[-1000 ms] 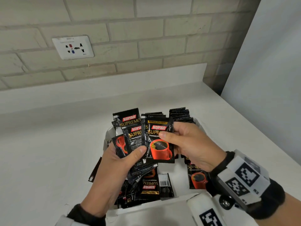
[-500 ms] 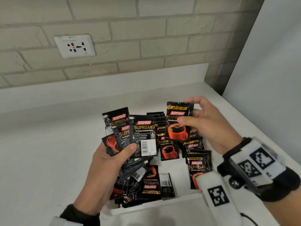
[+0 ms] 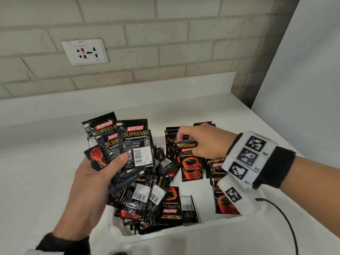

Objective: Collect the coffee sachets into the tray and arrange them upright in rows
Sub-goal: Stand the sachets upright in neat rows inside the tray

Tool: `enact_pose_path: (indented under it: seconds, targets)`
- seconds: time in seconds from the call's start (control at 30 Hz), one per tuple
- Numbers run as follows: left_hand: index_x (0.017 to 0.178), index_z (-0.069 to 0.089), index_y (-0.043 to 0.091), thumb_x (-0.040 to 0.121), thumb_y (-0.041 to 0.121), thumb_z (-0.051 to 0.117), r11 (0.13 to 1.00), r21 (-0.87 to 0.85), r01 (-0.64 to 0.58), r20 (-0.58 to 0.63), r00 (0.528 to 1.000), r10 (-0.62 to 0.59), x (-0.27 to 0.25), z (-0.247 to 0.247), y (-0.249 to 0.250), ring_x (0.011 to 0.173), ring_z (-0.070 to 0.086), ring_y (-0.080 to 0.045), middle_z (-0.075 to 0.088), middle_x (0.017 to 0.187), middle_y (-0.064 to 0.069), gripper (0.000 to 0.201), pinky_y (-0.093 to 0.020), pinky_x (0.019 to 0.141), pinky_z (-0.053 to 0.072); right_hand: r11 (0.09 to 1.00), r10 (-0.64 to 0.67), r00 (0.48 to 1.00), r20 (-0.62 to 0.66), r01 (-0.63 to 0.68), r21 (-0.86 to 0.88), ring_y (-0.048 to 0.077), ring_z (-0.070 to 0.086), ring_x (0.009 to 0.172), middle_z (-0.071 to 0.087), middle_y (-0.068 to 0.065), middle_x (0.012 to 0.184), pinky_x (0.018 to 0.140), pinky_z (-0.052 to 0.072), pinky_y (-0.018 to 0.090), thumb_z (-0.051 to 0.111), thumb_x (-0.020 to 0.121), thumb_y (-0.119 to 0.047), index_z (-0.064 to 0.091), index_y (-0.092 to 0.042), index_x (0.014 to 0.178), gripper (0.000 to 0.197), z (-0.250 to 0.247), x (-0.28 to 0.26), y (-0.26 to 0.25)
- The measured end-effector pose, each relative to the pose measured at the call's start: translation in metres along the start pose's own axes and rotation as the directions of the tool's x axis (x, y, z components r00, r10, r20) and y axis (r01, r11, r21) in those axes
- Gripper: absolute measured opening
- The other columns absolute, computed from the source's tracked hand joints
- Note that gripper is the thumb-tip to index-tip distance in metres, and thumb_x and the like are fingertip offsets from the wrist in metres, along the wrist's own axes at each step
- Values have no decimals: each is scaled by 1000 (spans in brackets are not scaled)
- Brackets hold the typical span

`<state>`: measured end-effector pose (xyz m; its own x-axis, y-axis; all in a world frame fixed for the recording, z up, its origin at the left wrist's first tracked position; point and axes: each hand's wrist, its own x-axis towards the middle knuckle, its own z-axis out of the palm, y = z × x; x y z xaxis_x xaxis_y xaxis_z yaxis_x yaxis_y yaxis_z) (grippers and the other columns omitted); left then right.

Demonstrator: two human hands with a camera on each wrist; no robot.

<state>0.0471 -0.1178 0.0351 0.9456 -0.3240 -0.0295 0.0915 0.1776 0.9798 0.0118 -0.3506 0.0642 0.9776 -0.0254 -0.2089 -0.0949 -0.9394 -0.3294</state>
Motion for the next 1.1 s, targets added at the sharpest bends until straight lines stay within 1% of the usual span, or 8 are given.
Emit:
enact_pose_path:
  seconds: [0.07, 0.13, 0.33, 0.47, 0.7, 0.97, 1.03, 1.1]
  targets:
    - [87, 70, 17, 12, 56, 88, 1000, -5, -1, 14, 1000, 1, -1, 2, 1, 75, 72, -18, 75, 89, -5, 87, -22, 52, 54, 996, 14, 999, 29, -11, -87, 11, 45, 61, 45, -7, 76, 51, 34, 21, 50, 87, -4, 51, -22, 114, 32, 5, 6, 0]
    - [93, 69, 14, 20, 51, 90, 1000, 3, 1, 16, 1000, -1, -1, 2, 0, 77, 72, -18, 75, 91, -7, 84, -23, 53, 55, 983, 27, 998, 50, -18, -181, 11, 42, 65, 38, -8, 75, 50, 29, 20, 50, 87, -4, 51, -17, 113, 29, 8, 10, 0]
    - [93, 69, 16, 33, 45, 88, 999, 37, 7, 8, 1000, -8, 1, 4, -3, 80, 72, -19, 74, 95, -7, 68, -26, 58, 57, 899, 0, 999, 36, 16, -438, 20, 50, 74, 55, 2, 89, 48, 26, 22, 53, 84, -6, 57, -16, 100, 19, 17, 19, -1]
    - [95, 67, 12, 61, 25, 72, 998, 56, 33, -12, 999, -32, 4, 5, -6, 76, 71, -21, 74, 93, -8, 37, -46, 80, 52, 859, -29, 999, -22, 14, -513, 20, 51, 70, 59, 1, 84, 48, 22, 22, 53, 84, -7, 56, -15, 90, 11, 18, 23, -6]
    - [94, 67, 11, 64, 18, 65, 995, 81, 49, -32, 998, -47, 5, 8, -6, 75, 71, -19, 75, 88, -5, 31, -40, 77, 53, 842, -29, 999, -37, 5, -539, 17, 43, 61, 47, -4, 69, 47, 18, 23, 50, 84, -6, 52, -17, 88, 12, 19, 24, -8]
    - [94, 67, 13, 64, 16, 66, 995, 77, 61, -1, 998, -61, 3, 13, -13, 77, 72, -19, 75, 88, -5, 30, -36, 73, 52, 853, -62, 990, -128, -14, -523, 18, 49, 84, 60, -2, 100, 73, 34, 30, 57, 86, -24, 49, -21, 113, 29, 8, 19, -3]
    - [93, 68, 14, 64, 16, 66, 995, 81, 64, 12, 998, -65, 3, 16, -15, 79, 72, -21, 75, 88, -6, 29, -38, 75, 52, 910, -77, 973, -215, -20, -414, 16, 52, 94, 58, -5, 109, 81, 36, 31, 55, 88, -30, 49, -24, 118, 31, -3, 12, -6]
    - [93, 69, 15, 64, 16, 66, 994, 88, 72, 31, 997, -75, 2, 19, -17, 81, 72, -21, 75, 89, -6, 29, -40, 79, 52, 987, -57, 960, -273, 13, -162, 4, 52, 87, 58, -10, 108, 76, 37, 23, 53, 90, -36, 53, -27, 116, 28, -15, 1, -11]
